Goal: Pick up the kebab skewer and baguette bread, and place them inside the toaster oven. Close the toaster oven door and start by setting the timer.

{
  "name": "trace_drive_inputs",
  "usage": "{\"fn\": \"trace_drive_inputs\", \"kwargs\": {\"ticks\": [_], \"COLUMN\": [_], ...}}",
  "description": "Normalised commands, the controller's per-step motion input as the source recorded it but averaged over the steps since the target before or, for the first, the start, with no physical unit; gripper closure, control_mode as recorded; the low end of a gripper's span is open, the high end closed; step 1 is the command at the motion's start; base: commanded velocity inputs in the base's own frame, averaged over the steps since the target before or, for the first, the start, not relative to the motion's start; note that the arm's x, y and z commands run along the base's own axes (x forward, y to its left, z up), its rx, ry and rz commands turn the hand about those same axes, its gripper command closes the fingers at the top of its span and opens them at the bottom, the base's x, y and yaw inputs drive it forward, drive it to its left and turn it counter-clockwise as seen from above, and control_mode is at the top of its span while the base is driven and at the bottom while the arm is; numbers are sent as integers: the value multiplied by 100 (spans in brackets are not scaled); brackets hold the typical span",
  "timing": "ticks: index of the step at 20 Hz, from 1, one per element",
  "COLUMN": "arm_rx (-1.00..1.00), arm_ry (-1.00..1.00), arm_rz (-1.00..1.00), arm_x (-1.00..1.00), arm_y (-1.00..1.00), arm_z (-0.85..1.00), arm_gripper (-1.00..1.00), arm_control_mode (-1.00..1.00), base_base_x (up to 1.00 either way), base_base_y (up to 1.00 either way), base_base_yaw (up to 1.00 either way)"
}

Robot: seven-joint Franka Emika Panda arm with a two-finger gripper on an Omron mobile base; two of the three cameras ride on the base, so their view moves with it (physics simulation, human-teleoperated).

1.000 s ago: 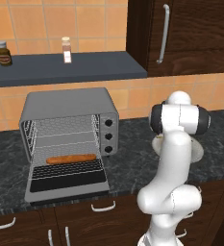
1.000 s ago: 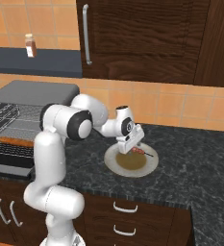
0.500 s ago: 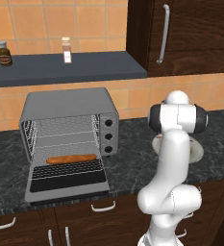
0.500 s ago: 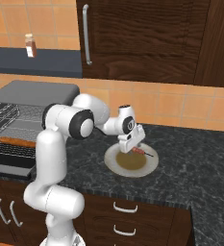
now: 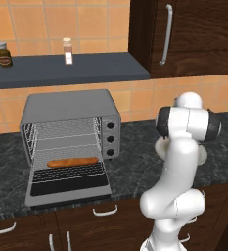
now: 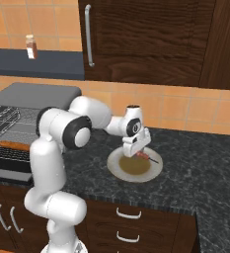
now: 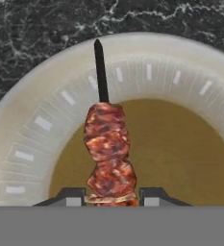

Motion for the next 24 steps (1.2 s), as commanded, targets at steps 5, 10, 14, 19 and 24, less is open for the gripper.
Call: {"fn": "trace_drive_inputs", "kwargs": {"ticks": [5,10,14,19,24], "arm_rx": [3,0,0,0,0], "arm_ry": [-12,-14,-15,-17,-8], "arm_rz": [15,24,15,6,0], "arm_x": [-100,-99,-100,-100,-61], "arm_y": [32,76,79,86,100], "arm_z": [76,73,74,61,29], "arm_gripper": [100,100,100,100,100], "arm_control_mode": [-100,-100,-100,-100,-100], "base_base_x": [0,0,0,0,0], "base_base_y": [0,0,0,0,0], "base_base_yaw": [0,0,0,0,0]}}
